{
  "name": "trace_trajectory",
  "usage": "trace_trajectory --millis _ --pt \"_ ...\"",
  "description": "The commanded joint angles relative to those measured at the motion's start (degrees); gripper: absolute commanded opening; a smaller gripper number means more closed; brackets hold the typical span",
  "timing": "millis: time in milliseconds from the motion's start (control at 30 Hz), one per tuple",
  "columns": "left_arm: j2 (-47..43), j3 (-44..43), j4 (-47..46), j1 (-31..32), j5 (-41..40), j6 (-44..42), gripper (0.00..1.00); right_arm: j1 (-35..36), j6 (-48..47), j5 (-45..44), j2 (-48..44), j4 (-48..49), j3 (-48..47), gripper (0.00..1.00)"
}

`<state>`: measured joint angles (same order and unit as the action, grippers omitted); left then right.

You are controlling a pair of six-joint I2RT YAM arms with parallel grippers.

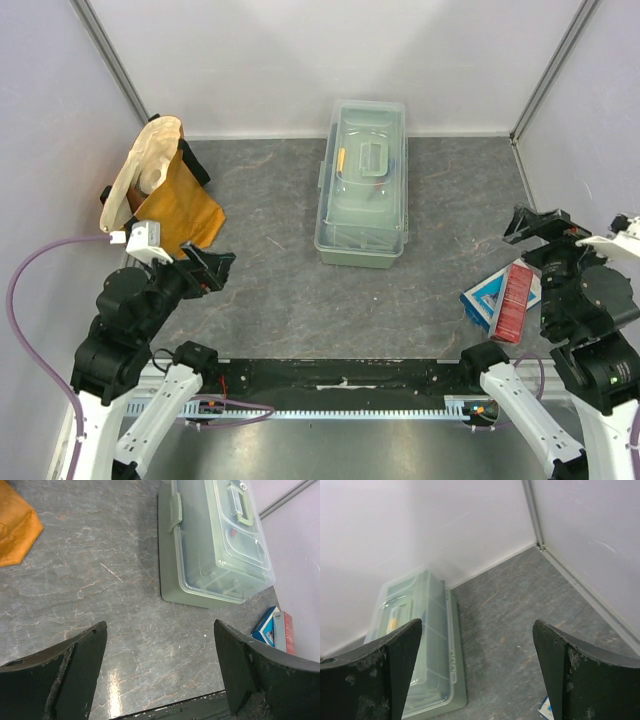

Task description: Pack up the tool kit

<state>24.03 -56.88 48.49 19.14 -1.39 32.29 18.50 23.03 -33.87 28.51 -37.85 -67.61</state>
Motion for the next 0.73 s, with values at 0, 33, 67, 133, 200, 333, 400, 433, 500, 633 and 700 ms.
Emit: trace_trajectory --millis 0,33,67,133,200,333,400,433,500,633,700 --pt "-2.06 1.33 1.17 0.2 -2.57 0.75 0.93 -0.05 -1.32 -7.44 -1.09 -1.35 0.73 0.98" --pt "-2.15 1.6 1.26 0.2 -2.57 0.75 0.93 -0.13 -1.4 -7.88 -1.44 -1.35 0.99 0.98" --pt "-2.23 1.77 1.17 0.2 -3.0 0.67 0.93 -0.13 -1.49 -8.14 -1.79 -1.44 1.34 0.98" --pt "-2.23 1.86 1.17 0.2 -3.79 0.67 0.93 -0.04 -1.41 -8.67 -2.14 -1.44 1.78 0.98" --pt "-1.97 1.51 0.99 0.2 -3.97 0.66 0.93 -0.04 -1.41 -8.76 -2.58 -1.44 2.05 0.98" --pt "-1.88 0.55 0.64 0.11 -4.24 0.14 0.93 -0.04 -1.14 -8.58 -2.93 -1.44 2.57 0.98" --pt "-2.15 0.2 0.64 0.2 -4.32 -0.3 0.93 -0.13 -1.14 -8.5 -2.76 -1.44 2.75 0.98" --pt "-2.23 0.02 0.64 0.11 -4.32 -0.39 0.94 -0.05 -1.14 -8.41 -2.67 -1.44 2.93 0.98" --pt "-2.23 -0.33 0.82 0.2 -4.33 -0.48 0.93 -0.04 -1.05 -8.41 -2.41 -1.53 3.01 0.98" --pt "-1.18 -1.04 1.69 0.2 -4.59 -1.01 0.94 -0.13 -0.88 -8.23 -2.23 -1.53 3.37 0.98" --pt "-1.09 -1.39 2.22 0.2 -5.03 -1.09 0.94 -0.04 -0.88 -7.88 -2.06 -1.62 3.54 0.98"
